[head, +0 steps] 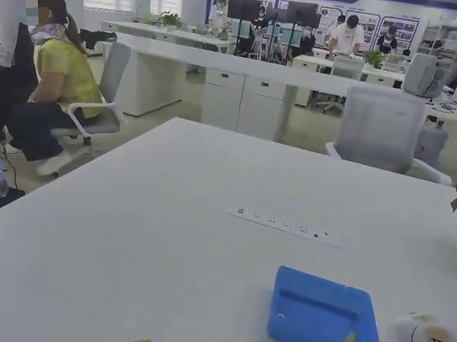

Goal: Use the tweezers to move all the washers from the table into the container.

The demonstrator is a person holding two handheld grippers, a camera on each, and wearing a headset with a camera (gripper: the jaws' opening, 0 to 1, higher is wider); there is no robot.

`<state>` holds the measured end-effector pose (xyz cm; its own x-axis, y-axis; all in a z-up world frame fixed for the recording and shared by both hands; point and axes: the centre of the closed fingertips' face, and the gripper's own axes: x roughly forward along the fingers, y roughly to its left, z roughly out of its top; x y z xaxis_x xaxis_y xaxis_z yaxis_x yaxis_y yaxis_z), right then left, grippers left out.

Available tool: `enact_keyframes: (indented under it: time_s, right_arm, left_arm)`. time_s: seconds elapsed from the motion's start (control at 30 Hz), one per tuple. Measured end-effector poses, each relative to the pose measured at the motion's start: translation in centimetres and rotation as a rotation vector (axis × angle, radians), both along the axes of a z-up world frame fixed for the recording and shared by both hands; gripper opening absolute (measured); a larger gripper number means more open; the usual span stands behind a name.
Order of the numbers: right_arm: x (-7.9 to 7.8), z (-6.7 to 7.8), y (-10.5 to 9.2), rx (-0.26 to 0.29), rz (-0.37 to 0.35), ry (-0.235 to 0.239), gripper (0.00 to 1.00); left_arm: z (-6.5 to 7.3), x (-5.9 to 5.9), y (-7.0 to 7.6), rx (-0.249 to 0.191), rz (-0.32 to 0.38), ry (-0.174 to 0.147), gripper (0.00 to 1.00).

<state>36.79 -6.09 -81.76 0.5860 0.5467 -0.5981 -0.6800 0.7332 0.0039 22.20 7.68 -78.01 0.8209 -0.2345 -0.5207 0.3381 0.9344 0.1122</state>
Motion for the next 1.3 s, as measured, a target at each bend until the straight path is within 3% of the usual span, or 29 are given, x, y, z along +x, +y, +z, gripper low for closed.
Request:
enact_keyframes:
  time_s: [0.13, 0.23, 0.6, 1.07, 1.3]
  right_arm:
    - [-0.1, 0.0, 0.0, -0.004, 0.008, -0.004, 0.01]
    - [0.2, 0.0, 0.1, -0.036, 0.031, -0.010, 0.01]
    - [0.2, 0.0, 0.2, -0.064, 0.040, 0.028, 0.01]
    - [-0.1, 3.9, 1.2, 0.052, 0.042, 0.008, 0.01]
    - [1.3, 6.1, 1.4, 0.102, 0.024, -0.025, 0.01]
  left_arm:
    - [0.0, 0.0, 0.0, 0.000, 0.001, 0.002, 0.94]
    - [0.0, 0.0, 0.0, 0.002, -0.001, -0.001, 0.94]
    - [0.1, 0.0, 0.0, 0.000, -0.002, -0.005, 0.94]
    - [-0.1, -0.1, -0.1, 0.006, -0.011, 0.004, 0.94]
    - [-0.1, -0.1, -0.2, 0.007, -0.016, 0.007, 0.94]
